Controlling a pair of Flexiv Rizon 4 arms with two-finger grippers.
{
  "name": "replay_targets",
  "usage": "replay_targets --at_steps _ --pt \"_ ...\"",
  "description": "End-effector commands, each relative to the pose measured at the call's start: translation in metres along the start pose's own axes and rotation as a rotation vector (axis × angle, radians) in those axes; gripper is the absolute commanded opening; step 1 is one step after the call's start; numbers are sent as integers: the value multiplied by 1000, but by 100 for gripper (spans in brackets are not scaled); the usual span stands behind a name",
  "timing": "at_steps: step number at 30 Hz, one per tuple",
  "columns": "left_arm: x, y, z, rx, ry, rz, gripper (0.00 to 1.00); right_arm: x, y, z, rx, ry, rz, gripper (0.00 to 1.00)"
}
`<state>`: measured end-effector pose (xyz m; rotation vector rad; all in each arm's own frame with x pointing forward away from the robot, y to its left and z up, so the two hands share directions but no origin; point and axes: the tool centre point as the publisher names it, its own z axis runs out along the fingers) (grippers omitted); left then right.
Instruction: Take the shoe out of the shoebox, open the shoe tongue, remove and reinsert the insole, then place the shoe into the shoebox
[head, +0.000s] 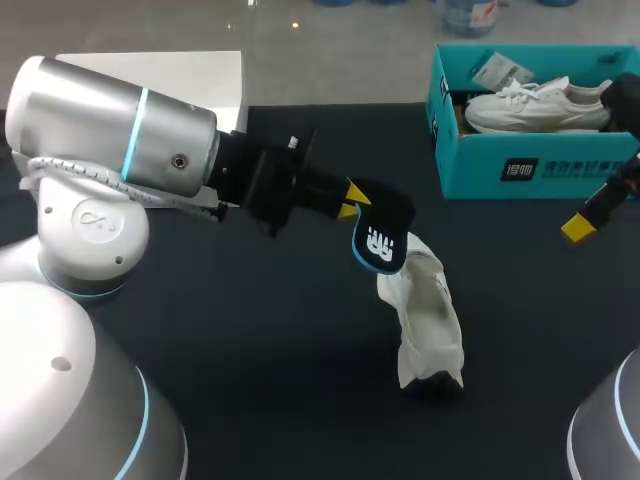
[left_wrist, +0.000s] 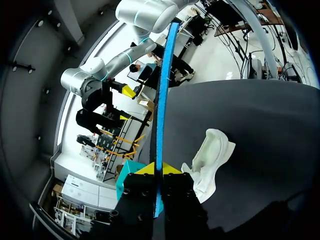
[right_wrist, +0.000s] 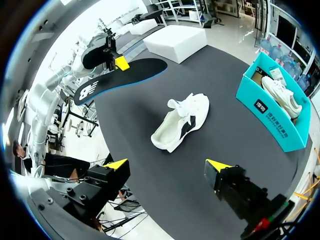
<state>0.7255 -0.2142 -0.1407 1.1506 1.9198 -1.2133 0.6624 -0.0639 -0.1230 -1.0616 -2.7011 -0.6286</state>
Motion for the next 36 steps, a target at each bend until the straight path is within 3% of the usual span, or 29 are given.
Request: replay_targets --at_steps 1,16,25,36 --pt "-1 0 1 -2 3 1 0 -2 2 1 5 2 1 100" --pt "67 -52 2 103 90 -98 0 -2 2 1 5 2 1 100" --pt "105 -82 29 156 129 -110 0 -2 2 1 5 2 1 100" --pt "127 -91 65 223 158 -130 0 -2 2 1 5 2 1 100"
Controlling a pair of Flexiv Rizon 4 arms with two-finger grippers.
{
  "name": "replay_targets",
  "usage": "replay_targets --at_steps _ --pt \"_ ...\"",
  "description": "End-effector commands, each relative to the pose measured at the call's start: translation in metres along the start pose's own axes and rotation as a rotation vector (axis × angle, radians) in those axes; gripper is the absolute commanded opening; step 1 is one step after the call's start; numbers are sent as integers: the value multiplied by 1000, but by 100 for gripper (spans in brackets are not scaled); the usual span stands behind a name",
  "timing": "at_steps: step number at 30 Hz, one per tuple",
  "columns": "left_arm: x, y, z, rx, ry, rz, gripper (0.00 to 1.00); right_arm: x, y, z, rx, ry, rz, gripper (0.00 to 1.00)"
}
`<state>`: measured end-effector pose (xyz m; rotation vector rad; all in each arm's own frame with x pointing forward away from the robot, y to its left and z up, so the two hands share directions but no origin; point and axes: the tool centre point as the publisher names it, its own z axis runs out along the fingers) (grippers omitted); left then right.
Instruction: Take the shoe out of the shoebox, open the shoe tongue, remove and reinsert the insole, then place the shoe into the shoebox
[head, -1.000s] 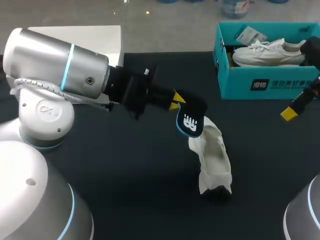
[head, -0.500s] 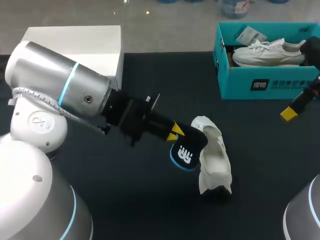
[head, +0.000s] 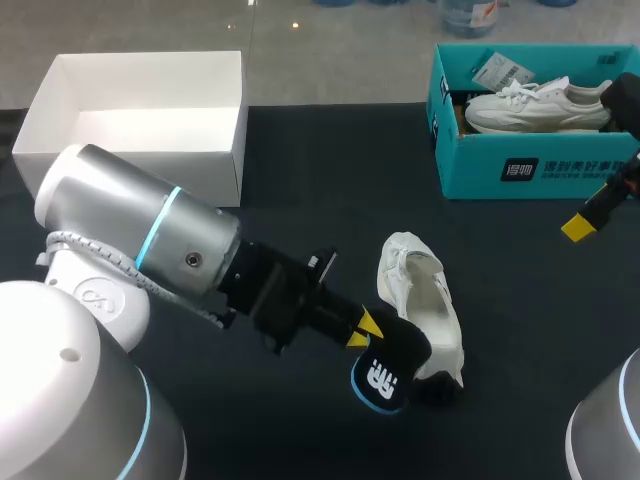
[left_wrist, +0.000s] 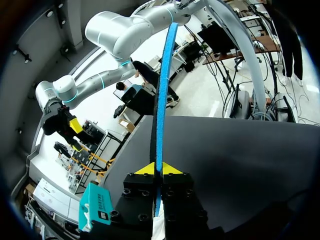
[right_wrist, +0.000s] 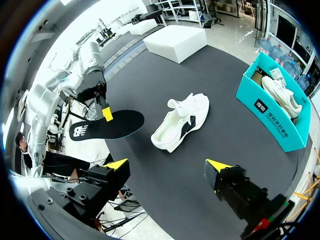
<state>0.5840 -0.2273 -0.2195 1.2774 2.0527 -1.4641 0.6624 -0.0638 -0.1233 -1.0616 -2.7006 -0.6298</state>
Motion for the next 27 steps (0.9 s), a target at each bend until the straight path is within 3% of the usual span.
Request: replay_targets --at_steps 1,12,22,27 --pt "-3 12 25 18 -2 7 0 -2 2 0 6 1 1 100" --pt "-8 40 45 55 -16 -14 0 -2 2 0 6 1 1 100" --pt "-7 73 57 -10 -11 -13 0 -2 2 0 6 1 1 100" --pt "-9 77 55 -19 -17 -13 0 -2 2 0 6 1 1 100"
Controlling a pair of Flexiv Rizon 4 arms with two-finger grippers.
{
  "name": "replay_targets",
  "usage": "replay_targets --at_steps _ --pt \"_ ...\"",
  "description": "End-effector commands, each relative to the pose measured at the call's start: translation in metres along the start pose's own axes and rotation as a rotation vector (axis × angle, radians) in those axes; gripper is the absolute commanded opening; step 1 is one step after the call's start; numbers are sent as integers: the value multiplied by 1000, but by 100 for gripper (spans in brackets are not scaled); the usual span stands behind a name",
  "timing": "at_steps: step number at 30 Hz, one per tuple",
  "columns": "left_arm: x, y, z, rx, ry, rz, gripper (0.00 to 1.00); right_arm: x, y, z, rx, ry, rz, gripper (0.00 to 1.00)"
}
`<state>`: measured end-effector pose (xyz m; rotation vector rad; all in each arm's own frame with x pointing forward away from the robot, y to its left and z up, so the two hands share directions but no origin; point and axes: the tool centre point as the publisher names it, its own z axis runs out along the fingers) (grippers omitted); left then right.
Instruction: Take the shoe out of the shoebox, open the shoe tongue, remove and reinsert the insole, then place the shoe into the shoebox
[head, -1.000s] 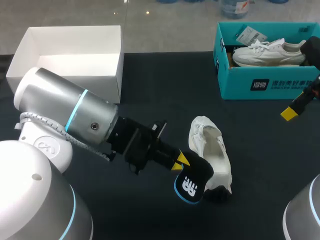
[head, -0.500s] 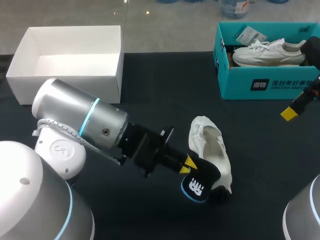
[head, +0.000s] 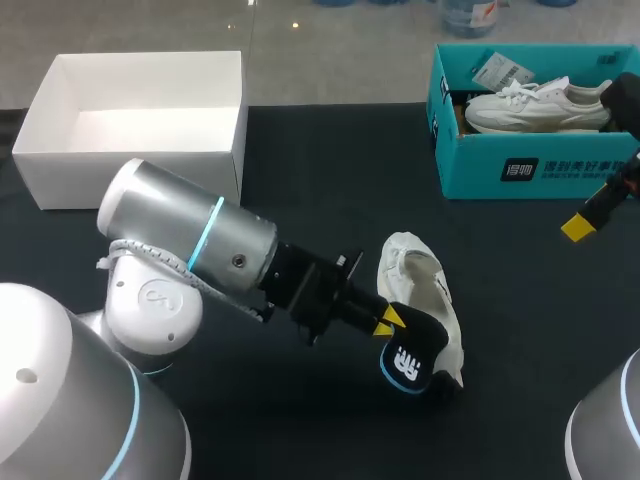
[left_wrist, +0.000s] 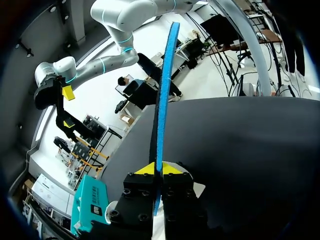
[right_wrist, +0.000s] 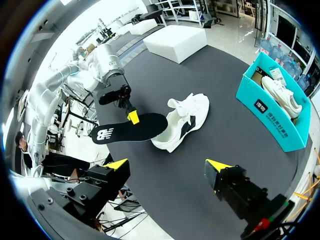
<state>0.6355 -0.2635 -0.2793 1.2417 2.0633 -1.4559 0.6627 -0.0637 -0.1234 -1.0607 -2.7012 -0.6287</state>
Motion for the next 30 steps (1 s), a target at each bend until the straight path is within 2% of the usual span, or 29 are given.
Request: replay_targets --at_steps 1,11,19,26,30 --pt "-5 2 8 -2 -2 4 0 -1 2 0 5 1 2 100" --pt "-14 -16 -1 -5 -22 46 0 -1 2 0 5 1 2 100" --pt "-16 -21 20 23 -22 48 0 -1 2 0 5 1 2 100" --pt "-19 -13 38 22 -16 41 0 -1 2 0 5 1 2 100" --pt "-18 -6 42 11 -3 36 0 -1 2 0 5 1 2 100"
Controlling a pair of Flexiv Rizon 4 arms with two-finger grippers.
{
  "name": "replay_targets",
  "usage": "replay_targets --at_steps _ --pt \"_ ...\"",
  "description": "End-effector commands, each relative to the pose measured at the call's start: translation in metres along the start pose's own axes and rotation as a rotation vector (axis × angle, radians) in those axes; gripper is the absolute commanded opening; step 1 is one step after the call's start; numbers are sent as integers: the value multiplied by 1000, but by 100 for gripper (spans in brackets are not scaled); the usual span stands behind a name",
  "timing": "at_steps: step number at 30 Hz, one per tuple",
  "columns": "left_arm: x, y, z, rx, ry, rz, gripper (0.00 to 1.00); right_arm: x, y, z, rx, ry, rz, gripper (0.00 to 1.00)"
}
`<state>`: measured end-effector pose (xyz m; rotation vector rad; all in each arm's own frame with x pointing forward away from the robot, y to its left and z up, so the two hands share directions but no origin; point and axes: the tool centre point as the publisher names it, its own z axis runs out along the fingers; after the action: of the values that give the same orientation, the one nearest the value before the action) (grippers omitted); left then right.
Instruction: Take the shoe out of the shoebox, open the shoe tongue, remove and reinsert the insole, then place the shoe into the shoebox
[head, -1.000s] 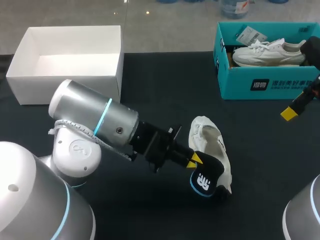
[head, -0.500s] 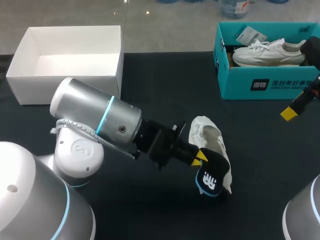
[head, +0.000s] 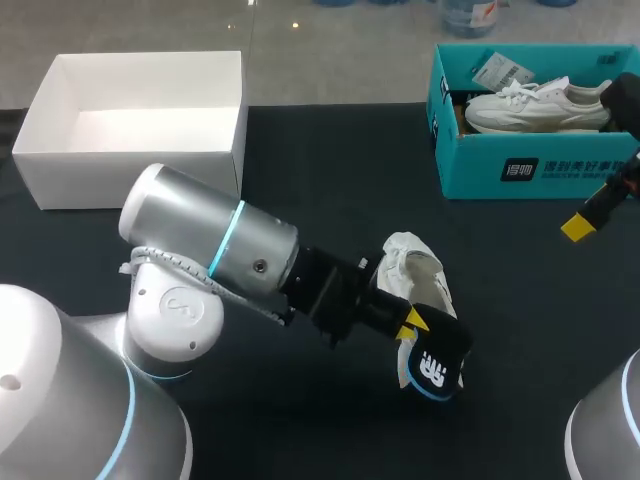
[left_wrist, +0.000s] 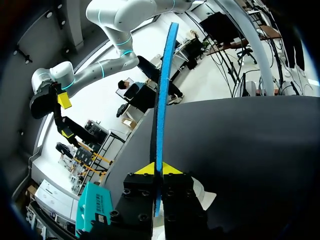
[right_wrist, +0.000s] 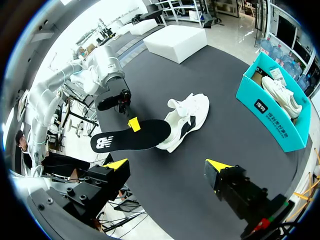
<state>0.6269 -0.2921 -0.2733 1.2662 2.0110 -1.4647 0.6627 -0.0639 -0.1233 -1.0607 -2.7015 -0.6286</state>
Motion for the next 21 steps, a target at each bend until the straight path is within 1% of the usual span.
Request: replay_targets --at_steps 1,9,12,21 --pt "-5 8 17 -10 15 -4 0 -1 2 1 5 2 2 100" --pt "-2 18 15 -36 21 -26 0 -1 2 1 5 2 2 100" --pt "-2 19 14 -39 19 -29 0 -1 2 1 5 2 2 100" --pt "-8 2 -3 -28 -6 7 0 -1 2 1 5 2 2 100"
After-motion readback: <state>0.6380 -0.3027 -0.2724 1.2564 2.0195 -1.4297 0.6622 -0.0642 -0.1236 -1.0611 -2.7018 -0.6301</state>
